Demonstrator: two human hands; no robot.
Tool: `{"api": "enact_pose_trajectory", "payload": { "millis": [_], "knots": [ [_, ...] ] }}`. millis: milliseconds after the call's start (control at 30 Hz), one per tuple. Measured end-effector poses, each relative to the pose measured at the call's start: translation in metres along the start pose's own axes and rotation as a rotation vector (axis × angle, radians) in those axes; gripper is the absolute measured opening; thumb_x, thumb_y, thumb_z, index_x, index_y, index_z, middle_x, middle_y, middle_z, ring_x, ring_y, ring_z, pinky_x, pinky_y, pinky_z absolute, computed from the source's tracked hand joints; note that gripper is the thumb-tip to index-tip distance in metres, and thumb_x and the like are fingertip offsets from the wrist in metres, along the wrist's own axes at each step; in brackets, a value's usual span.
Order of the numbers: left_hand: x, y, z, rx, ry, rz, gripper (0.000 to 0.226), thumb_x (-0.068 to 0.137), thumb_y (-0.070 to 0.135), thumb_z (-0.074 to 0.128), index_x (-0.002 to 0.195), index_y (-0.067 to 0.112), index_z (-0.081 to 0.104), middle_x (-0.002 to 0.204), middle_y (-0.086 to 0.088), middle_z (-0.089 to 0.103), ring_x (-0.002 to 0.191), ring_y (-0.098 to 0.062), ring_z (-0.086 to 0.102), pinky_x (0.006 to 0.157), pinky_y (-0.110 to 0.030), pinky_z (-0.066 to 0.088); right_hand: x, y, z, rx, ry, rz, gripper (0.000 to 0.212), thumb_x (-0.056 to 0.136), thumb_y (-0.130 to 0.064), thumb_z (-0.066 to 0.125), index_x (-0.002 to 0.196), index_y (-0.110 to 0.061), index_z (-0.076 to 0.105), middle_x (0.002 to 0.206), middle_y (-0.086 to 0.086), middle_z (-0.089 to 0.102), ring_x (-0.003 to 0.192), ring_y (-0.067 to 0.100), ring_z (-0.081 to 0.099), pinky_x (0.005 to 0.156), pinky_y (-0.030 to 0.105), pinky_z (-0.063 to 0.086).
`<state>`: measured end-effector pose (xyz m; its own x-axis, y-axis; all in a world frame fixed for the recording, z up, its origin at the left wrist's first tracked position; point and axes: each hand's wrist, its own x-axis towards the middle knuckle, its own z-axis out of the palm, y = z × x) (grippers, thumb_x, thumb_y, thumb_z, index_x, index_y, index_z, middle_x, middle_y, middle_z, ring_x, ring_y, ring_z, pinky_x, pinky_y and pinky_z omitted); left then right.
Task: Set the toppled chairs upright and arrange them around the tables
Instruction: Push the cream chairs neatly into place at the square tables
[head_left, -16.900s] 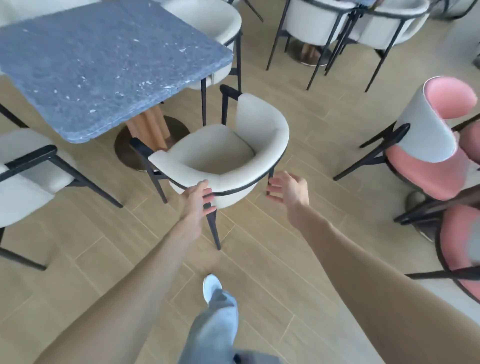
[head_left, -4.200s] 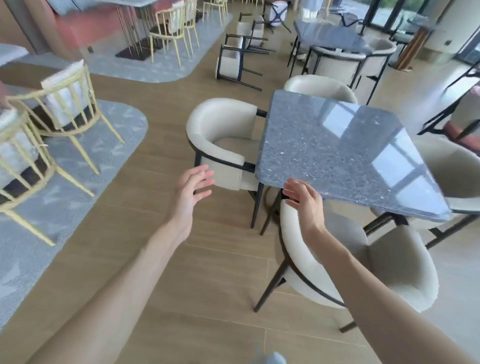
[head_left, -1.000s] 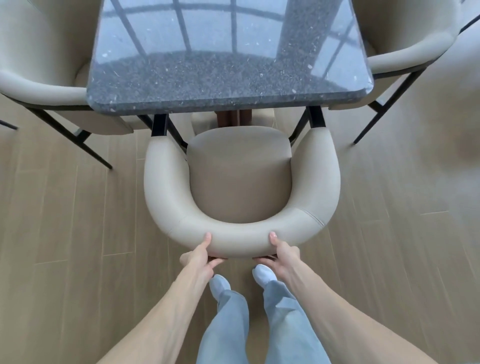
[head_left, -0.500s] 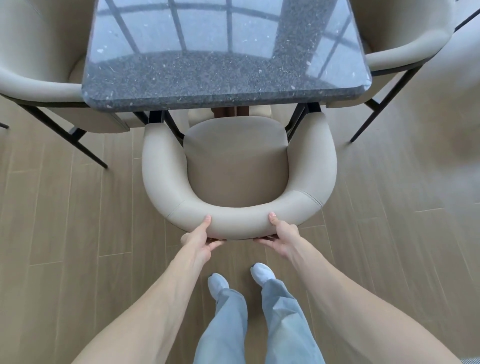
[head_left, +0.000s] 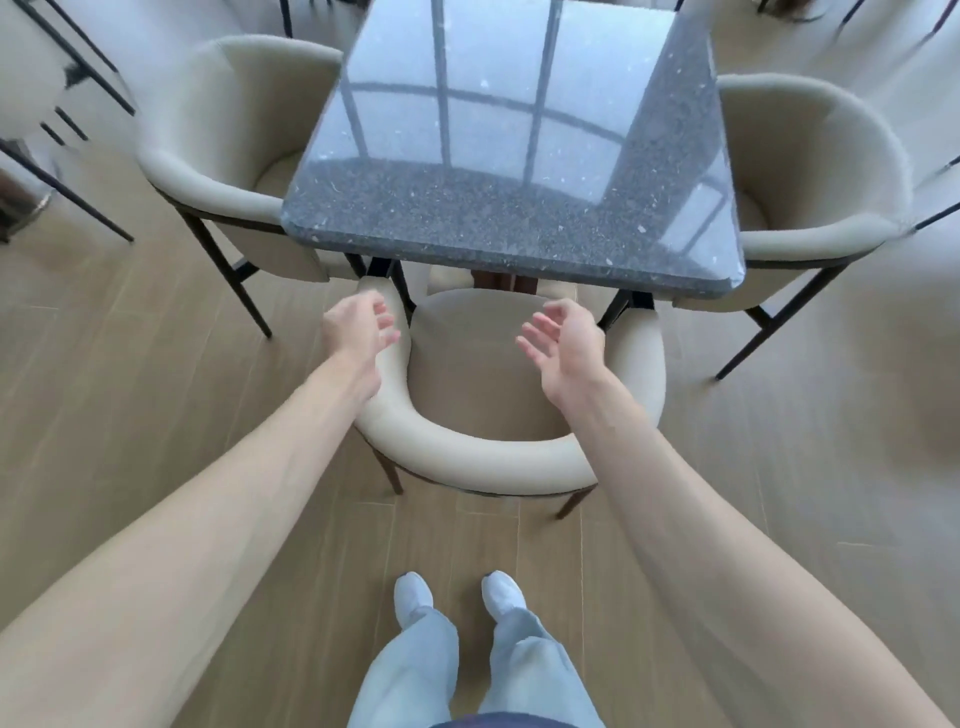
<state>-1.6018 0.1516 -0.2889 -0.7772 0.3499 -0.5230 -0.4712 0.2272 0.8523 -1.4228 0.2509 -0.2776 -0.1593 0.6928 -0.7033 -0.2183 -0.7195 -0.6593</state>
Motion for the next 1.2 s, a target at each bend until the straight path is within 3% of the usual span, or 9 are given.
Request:
{"api": "enact_pose_trajectory", "payload": {
  "millis": [133,333,500,567,700,867,1067,1200],
  "knots": [
    [-0.036,0.044,-0.011,-0.07,-0.147,0.238,0.015,0.095,0.008,0.055,0.098,0.008,0.07,0.097,-0.012,0.071,0.082,-0.022,0.066,0.075,-0.036,0.055,-0.027,-0.02,0.04,-0.18,-0.225,-0.256,0.015,0.094,-0.008,0.053,0.092,-0.013,0.068,0.102,0.01,0.068,0.094,0.023,0.066,0.095,0.041,0.054],
    [-0.056,0.046,-0.088,-0.103,-0.056,0.309,0.017,0.098,0.008,0.054,0.102,0.004,0.07,0.098,-0.017,0.072,0.089,-0.026,0.066,0.085,-0.044,0.054,-0.053,0.01,0.082,-0.491,-0.366,-0.389,0.02,0.096,-0.009,0.053,0.105,-0.012,0.07,0.114,0.016,0.073,0.095,0.02,0.068,0.091,0.037,0.054],
    [-0.013,0.064,-0.188,-0.175,0.043,0.332,0.017,0.099,0.008,0.055,0.101,0.006,0.072,0.104,-0.021,0.072,0.091,-0.029,0.067,0.086,-0.046,0.055,-0.062,0.042,0.163,-0.632,-0.409,-0.449,0.021,0.096,-0.013,0.053,0.104,-0.012,0.073,0.108,0.01,0.075,0.1,0.023,0.07,0.096,0.043,0.054],
    [0.014,0.078,-0.226,-0.23,0.08,0.344,0.017,0.098,0.007,0.055,0.102,0.005,0.071,0.104,-0.022,0.072,0.089,-0.031,0.067,0.083,-0.044,0.056,-0.062,0.057,0.203,-0.64,-0.41,-0.48,0.02,0.097,-0.014,0.053,0.101,-0.014,0.073,0.106,0.009,0.075,0.102,0.024,0.07,0.096,0.043,0.055],
    [0.082,0.116,-0.301,-0.286,0.107,0.376,0.019,0.099,0.008,0.052,0.103,0.005,0.07,0.101,-0.018,0.071,0.089,-0.028,0.067,0.083,-0.045,0.055,-0.065,0.111,0.303,-0.595,-0.402,-0.537,0.024,0.099,-0.017,0.053,0.114,-0.007,0.069,0.107,0.009,0.074,0.1,0.021,0.07,0.092,0.035,0.057],
    [0.165,0.194,-0.378,-0.215,0.066,0.387,0.019,0.1,0.01,0.053,0.105,0.004,0.069,0.102,-0.016,0.071,0.093,-0.027,0.067,0.087,-0.046,0.055,-0.09,0.171,0.432,-0.487,-0.424,-0.542,0.019,0.098,-0.017,0.054,0.105,-0.014,0.07,0.11,0.008,0.074,0.103,0.019,0.071,0.093,0.034,0.057],
    [0.253,0.268,-0.419,-0.102,-0.03,0.371,0.017,0.1,0.009,0.053,0.102,0.005,0.07,0.097,-0.015,0.071,0.088,-0.026,0.067,0.088,-0.047,0.054,-0.079,0.19,0.541,-0.416,-0.348,-0.577,0.022,0.097,-0.014,0.052,0.105,-0.013,0.072,0.105,0.007,0.075,0.099,0.02,0.072,0.087,0.035,0.059],
    [0.333,0.306,-0.43,-0.064,-0.058,0.359,0.017,0.1,0.009,0.053,0.099,0.006,0.069,0.095,-0.012,0.071,0.09,-0.025,0.066,0.088,-0.047,0.053,-0.041,0.199,0.614,-0.299,-0.294,-0.609,0.025,0.097,-0.011,0.05,0.105,-0.01,0.073,0.101,0.008,0.077,0.092,0.02,0.073,0.08,0.028,0.059]
  ]
}}
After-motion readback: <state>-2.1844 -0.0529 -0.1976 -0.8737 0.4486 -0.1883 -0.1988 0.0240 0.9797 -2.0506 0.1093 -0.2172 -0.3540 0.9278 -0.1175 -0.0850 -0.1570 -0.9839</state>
